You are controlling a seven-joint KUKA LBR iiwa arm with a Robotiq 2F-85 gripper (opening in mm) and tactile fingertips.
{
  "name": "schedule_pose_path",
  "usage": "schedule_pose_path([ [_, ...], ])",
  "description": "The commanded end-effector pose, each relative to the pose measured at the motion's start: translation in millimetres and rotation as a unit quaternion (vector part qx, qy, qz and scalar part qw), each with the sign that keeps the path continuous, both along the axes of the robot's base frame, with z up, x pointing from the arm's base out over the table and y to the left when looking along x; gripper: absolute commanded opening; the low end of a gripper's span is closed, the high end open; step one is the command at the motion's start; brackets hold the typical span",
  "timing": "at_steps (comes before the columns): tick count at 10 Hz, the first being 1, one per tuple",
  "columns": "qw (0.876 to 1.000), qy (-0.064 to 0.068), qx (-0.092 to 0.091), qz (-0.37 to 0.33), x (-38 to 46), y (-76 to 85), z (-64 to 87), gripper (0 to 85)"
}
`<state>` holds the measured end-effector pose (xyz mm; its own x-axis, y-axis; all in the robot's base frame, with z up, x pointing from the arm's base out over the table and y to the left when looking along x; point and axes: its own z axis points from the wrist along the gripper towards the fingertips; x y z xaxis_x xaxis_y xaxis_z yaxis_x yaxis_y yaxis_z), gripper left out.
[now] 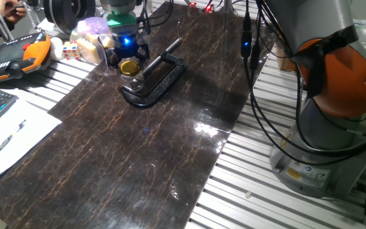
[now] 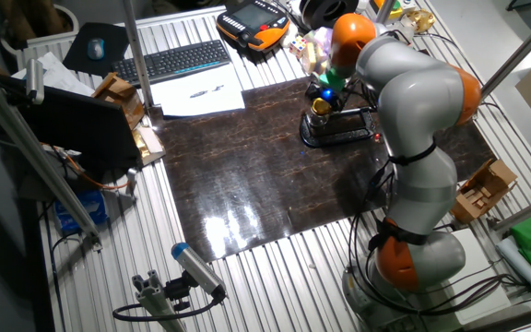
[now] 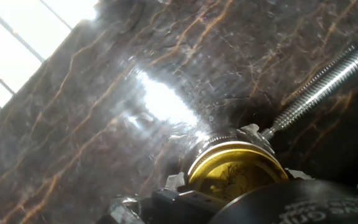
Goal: Unscrew the lid from the jar
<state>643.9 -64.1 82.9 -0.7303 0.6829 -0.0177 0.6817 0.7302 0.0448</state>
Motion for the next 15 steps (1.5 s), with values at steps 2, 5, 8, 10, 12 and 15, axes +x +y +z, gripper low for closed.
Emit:
schedule_pose_path([
  [2, 1.000, 0.001, -0.002, 0.018, 0.2, 0.4, 0.5, 0.7],
  [5, 0.999, 0.001, -0.001, 0.050, 0.2, 0.6, 0.2, 0.7],
  [8, 0.996, 0.001, -0.003, 0.088, 0.6, 1.0, 0.3, 0.7],
  [10, 0.994, 0.002, -0.004, 0.113, 1.2, 1.5, 0.7, 0.7],
  [12, 0.989, 0.008, -0.008, 0.145, 1.6, 1.6, 1.5, 0.7],
  [15, 0.983, 0.009, -0.007, 0.182, 2.1, 2.3, 1.8, 0.7],
])
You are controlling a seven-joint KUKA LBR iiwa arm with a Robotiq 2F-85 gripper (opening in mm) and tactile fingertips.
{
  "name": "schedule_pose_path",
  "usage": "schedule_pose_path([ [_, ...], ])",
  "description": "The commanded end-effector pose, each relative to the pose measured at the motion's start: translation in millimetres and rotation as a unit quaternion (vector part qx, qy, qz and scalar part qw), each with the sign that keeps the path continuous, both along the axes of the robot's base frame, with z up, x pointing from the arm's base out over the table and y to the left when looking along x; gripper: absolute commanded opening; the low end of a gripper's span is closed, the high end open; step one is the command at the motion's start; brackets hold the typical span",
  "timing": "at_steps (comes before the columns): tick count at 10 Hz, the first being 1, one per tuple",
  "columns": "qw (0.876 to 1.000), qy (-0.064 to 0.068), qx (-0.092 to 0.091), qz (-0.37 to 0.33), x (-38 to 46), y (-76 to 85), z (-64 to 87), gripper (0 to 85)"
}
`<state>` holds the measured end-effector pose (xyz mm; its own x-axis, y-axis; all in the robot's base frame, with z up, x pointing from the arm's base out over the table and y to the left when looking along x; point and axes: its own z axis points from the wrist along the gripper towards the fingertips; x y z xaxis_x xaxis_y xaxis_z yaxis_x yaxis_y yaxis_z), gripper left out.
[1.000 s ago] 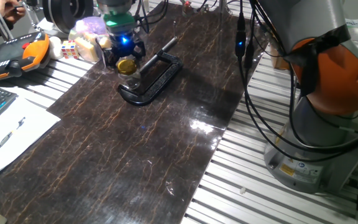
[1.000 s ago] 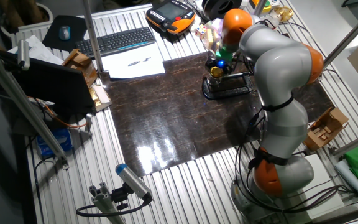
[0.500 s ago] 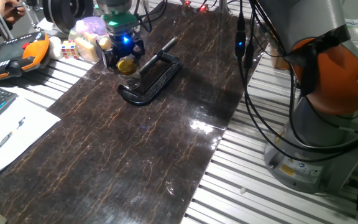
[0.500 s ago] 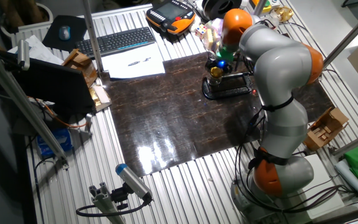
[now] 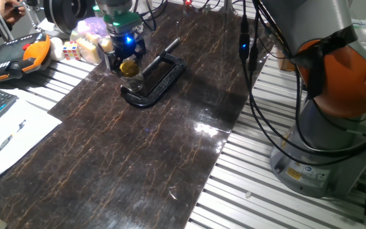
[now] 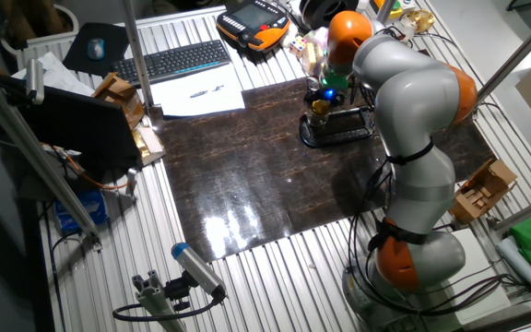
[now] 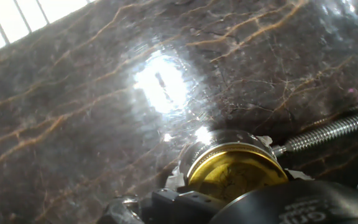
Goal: Unscrew the lid from the jar
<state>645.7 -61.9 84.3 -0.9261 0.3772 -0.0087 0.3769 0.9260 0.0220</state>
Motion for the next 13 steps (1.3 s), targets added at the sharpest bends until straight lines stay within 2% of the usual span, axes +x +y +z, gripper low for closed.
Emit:
schedule_pose_path([
  [1, 1.000, -0.001, 0.000, 0.010, 0.4, 0.0, 0.4, 0.7],
  [6, 0.997, 0.000, -0.008, 0.075, 0.8, 0.0, 2.7, 0.7],
  [13, 0.994, -0.003, -0.014, 0.107, 1.4, -0.1, 10.2, 0.7],
])
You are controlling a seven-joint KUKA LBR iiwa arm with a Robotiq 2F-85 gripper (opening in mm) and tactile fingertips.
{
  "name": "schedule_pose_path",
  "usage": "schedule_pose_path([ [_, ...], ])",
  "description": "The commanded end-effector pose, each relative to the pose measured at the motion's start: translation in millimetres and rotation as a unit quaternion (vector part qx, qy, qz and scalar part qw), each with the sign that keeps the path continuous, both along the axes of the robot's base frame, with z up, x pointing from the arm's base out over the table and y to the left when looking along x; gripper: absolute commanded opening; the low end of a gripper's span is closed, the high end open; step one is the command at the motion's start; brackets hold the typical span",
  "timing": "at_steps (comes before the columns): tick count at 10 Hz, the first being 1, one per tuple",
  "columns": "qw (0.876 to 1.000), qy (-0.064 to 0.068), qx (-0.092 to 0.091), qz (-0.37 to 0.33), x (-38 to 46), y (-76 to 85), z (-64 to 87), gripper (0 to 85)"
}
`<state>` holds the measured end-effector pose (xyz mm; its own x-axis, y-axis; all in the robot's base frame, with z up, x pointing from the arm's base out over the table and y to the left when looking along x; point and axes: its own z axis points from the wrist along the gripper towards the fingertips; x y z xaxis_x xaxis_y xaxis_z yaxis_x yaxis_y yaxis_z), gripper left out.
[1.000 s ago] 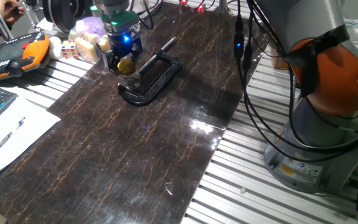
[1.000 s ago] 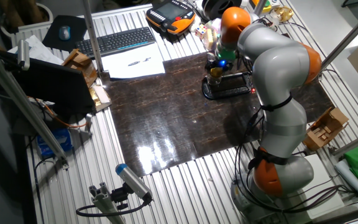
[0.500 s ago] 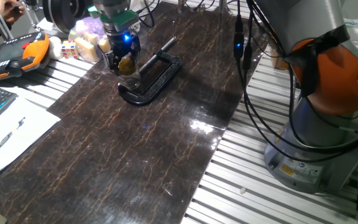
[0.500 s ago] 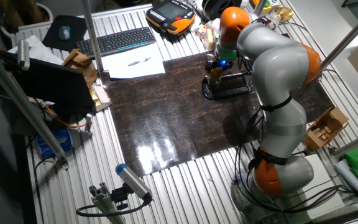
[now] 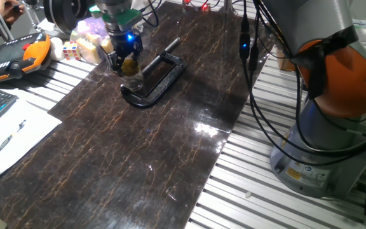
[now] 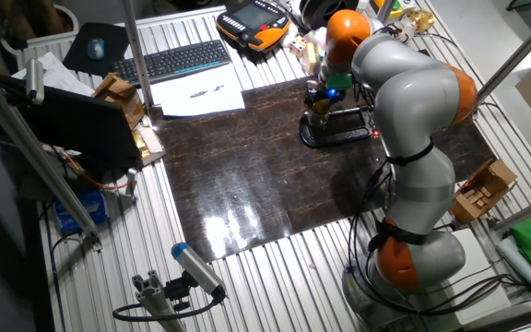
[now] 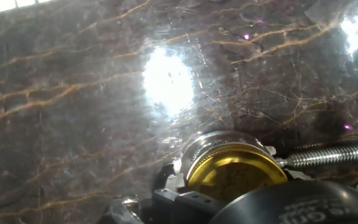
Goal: Unscrew the lid from the jar
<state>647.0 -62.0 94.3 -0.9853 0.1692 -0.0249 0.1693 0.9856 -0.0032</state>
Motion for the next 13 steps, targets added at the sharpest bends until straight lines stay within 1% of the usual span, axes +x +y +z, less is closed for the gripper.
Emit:
schedule_pose_path([
  [1, 1.000, 0.000, 0.000, 0.000, -0.1, 0.1, -0.2, 0.7],
  [3, 1.000, -0.003, 0.001, 0.005, -0.8, 0.2, -2.2, 0.7],
  [4, 1.000, -0.006, -0.002, 0.015, -1.5, 0.1, -2.7, 0.7],
  [6, 0.999, -0.010, -0.005, 0.039, -3.0, 0.1, -5.0, 0.7],
  [8, 0.997, -0.015, -0.012, 0.073, -3.9, 0.2, -7.0, 0.7],
  [11, 0.994, -0.018, -0.008, 0.112, -3.9, 1.2, -8.1, 0.7],
  [13, 0.992, -0.019, -0.005, 0.123, -3.4, 1.9, -6.8, 0.7],
])
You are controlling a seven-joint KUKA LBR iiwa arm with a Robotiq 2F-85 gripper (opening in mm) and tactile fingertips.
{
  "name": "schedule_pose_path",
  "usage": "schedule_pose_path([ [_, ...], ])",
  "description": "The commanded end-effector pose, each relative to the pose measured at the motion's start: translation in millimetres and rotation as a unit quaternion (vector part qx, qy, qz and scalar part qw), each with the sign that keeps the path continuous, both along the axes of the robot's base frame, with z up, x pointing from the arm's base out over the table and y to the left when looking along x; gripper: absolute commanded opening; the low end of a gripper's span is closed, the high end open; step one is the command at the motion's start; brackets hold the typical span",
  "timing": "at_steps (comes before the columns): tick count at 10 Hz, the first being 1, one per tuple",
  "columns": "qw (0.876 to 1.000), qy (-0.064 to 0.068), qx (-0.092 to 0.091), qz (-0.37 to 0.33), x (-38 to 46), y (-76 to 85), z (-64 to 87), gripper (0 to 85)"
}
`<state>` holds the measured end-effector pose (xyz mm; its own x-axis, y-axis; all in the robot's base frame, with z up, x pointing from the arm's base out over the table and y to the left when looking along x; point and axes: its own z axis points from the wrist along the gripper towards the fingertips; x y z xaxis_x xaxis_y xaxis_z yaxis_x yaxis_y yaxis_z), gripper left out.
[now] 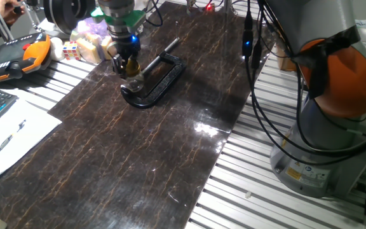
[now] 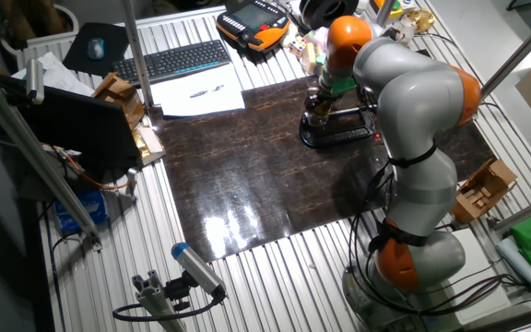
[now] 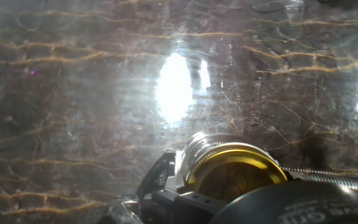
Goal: Unscrew the lid from the jar
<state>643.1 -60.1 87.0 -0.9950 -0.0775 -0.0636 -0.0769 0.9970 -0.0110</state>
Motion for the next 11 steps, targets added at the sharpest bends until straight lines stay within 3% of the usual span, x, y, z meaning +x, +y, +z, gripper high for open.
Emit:
schedule_pose_path([
  [1, 1.000, -0.003, 0.000, 0.003, 0.4, 0.3, 1.0, 0.7],
  [11, 0.997, -0.018, -0.012, 0.077, 1.7, 1.4, 5.6, 0.7],
])
